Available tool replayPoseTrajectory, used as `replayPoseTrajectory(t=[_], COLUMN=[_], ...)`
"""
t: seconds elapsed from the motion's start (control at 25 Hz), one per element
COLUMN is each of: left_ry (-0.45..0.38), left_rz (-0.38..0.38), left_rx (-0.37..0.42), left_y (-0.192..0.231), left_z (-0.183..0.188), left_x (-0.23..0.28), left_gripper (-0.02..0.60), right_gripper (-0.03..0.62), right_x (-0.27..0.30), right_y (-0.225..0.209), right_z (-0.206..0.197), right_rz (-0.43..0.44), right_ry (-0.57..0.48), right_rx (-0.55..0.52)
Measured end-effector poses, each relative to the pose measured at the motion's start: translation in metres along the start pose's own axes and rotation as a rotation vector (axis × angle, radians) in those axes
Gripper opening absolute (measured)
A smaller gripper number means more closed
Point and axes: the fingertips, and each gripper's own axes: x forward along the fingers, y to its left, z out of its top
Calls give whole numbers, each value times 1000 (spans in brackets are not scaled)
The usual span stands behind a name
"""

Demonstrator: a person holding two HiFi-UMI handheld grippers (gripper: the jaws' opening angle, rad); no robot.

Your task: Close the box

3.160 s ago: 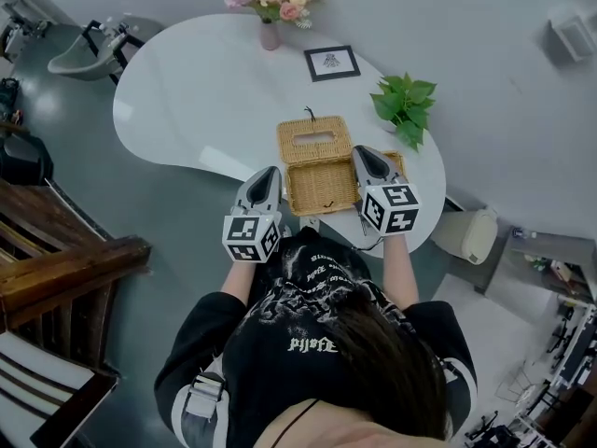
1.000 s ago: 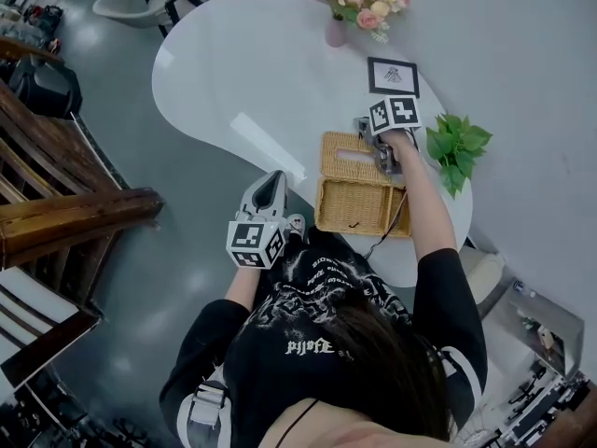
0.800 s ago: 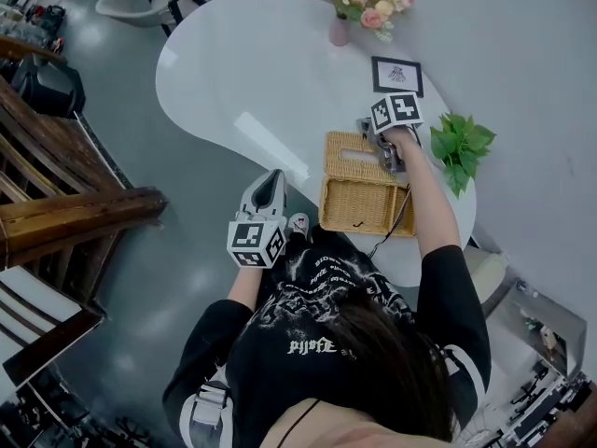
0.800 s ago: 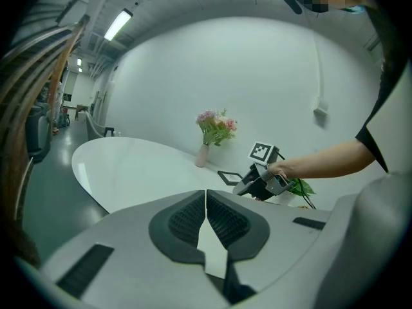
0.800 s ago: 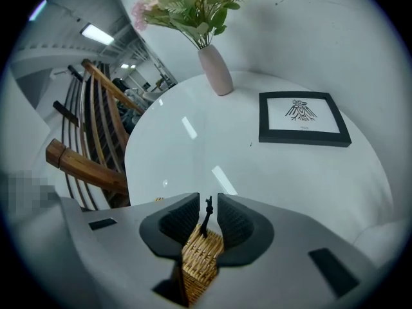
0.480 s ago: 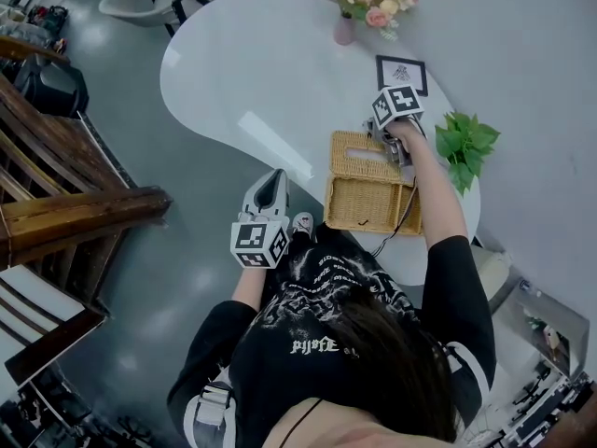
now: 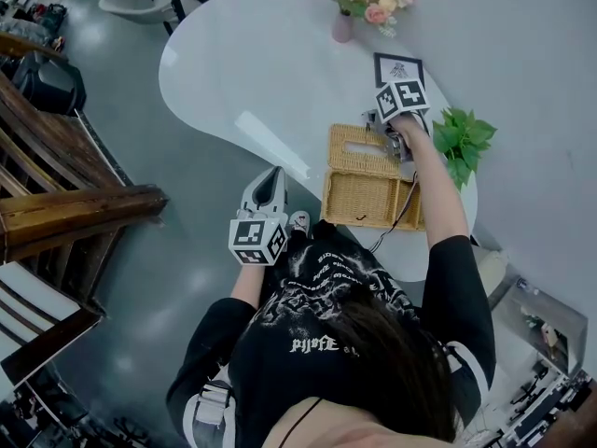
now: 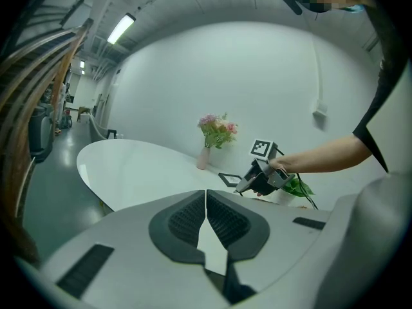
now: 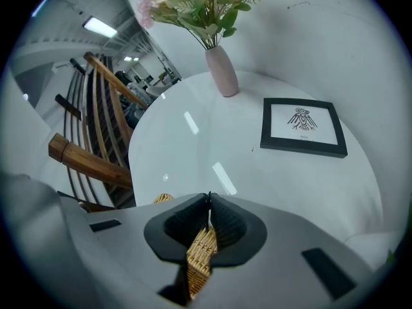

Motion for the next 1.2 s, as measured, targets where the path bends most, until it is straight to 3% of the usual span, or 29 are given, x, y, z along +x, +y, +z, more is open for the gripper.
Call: replayPoseTrajectory(t=[0.56, 1.2], left_ry=[-13, -22], left_rz=[-84, -190], left_rx=[26, 55], left_y=[-25, -47], left_z=[-4, -4], left_x=[-9, -21], left_gripper=[25, 25], right_gripper=[46, 46], right_x=[-60, -123], right_y=[22, 59], right_z=[12, -4], right_rz=[-22, -129], right_ry=[-198, -349], right_rx=[-78, -174])
